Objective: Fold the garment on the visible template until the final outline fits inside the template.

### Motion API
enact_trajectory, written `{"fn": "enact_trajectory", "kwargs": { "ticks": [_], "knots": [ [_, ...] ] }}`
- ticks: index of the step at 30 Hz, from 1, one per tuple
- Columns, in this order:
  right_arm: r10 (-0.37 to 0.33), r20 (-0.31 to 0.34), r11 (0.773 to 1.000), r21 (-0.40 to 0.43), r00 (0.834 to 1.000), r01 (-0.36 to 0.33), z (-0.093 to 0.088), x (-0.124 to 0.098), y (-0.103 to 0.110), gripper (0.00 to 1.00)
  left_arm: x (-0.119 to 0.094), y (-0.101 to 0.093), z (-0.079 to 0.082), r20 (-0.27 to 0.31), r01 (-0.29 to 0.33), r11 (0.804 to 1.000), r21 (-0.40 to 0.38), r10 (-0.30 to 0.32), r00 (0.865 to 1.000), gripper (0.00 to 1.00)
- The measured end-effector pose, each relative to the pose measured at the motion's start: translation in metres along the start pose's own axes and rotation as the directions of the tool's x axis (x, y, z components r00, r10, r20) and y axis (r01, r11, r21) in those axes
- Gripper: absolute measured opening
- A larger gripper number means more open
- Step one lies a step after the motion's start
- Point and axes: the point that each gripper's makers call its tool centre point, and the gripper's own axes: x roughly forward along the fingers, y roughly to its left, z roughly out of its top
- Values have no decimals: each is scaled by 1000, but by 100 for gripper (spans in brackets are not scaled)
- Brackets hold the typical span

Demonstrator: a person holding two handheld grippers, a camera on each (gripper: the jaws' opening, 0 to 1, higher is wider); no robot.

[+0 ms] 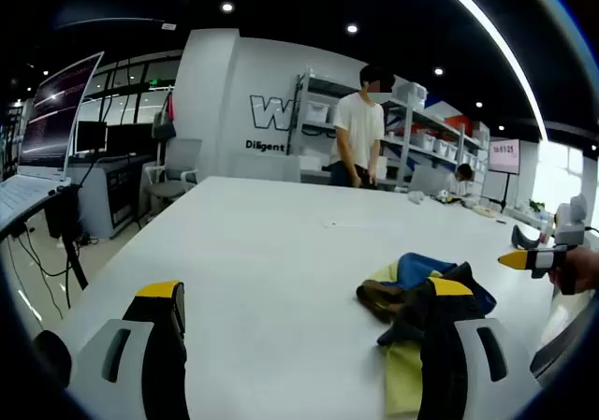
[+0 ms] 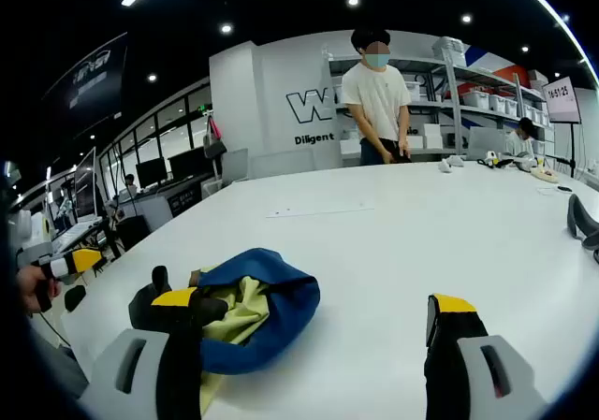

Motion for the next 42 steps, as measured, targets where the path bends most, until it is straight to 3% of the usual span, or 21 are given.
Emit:
{"fn": "enact_trajectory", "kwargs": {
  "ticks": [13, 42],
  "knots": [
    [14, 7, 1000, -8, 1000, -14, 4, 2, 2, 99, -1, 1, 7, 16, -5, 1000, -16, 5, 1000, 99],
    [5, -5, 1000, -22, 1000, -5, 6, 3, 1, 99, 2, 4, 6, -2, -12, 1000, -28, 12, 1000, 97]
  ]
}}
